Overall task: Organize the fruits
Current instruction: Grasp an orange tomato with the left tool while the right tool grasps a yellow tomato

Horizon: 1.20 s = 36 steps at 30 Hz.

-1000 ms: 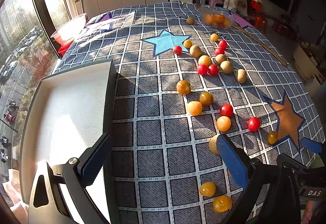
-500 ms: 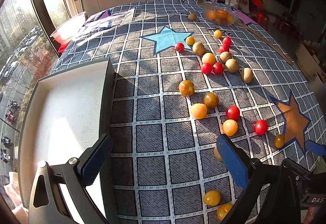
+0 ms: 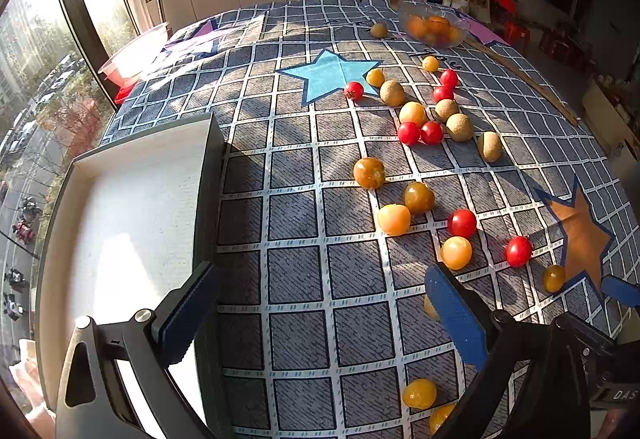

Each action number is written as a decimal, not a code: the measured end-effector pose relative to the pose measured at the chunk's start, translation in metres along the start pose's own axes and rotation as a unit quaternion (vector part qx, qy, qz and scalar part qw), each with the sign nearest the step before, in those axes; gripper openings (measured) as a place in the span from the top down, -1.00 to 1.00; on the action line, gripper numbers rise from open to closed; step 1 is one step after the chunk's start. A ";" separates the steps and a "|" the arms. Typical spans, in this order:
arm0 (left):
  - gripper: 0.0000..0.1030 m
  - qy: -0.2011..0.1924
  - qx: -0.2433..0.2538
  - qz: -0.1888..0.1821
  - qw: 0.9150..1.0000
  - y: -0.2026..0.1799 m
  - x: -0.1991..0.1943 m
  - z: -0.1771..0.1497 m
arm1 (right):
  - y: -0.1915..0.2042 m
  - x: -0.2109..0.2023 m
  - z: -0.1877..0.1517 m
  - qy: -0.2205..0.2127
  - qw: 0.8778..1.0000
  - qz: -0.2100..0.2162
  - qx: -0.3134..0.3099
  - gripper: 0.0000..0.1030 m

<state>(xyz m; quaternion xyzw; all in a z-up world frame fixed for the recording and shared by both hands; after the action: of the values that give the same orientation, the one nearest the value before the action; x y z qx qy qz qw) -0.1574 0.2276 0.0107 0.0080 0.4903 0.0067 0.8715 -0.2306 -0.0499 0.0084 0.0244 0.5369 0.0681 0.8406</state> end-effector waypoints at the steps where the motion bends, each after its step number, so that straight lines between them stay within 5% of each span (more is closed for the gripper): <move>1: -0.99 0.000 0.001 0.000 1.000 0.000 0.001 0.001 | 0.000 0.000 0.000 0.000 1.000 0.000 0.000 -1.00; 10: -0.99 0.005 0.027 -0.004 1.000 -0.009 0.022 0.011 | 0.008 0.003 0.003 -0.003 1.000 0.002 -0.019 -0.96; 19: -0.98 0.010 0.038 -0.010 0.999 -0.018 0.037 0.018 | 0.024 0.012 0.006 -0.002 0.999 0.008 -0.043 -0.70; 22: -0.64 0.019 0.046 -0.013 0.999 -0.024 0.044 0.019 | 0.027 0.013 0.008 -0.004 0.999 0.006 -0.048 -0.60; 27: -0.60 0.017 0.034 -0.024 0.999 -0.025 0.046 0.018 | 0.037 0.014 0.011 -0.010 0.998 0.001 -0.066 -0.39; 30: -0.32 0.018 0.034 -0.043 0.998 -0.027 0.044 0.018 | 0.045 0.015 0.009 -0.016 0.996 -0.015 -0.085 -0.28; 33: 0.07 0.013 0.041 -0.051 0.998 -0.033 0.041 0.018 | 0.047 0.014 0.008 -0.020 0.995 -0.013 -0.092 0.11; 35: 0.53 0.010 0.046 -0.057 0.997 -0.036 0.039 0.018 | 0.046 0.012 0.008 -0.022 0.996 0.000 -0.085 0.59; 36: 0.55 0.011 0.045 -0.059 0.997 -0.036 0.038 0.018 | 0.045 0.012 0.007 -0.022 0.996 0.005 -0.082 0.59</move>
<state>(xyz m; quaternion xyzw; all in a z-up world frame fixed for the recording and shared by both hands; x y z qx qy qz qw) -0.1223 0.1918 -0.0136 0.0184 0.4992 -0.0672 0.8637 -0.2228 -0.0039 0.0056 -0.0402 0.5109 0.1154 0.8509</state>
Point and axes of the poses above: each gripper's, at about its wrist camera, not at the fingertips, and x roughly the way its jaws point, y to its left, z to its top, the point moved 3 cm from there along x, roughly the way its jaws point, and after that the axes turned 1 degree about -z, right-handed, at the moved point
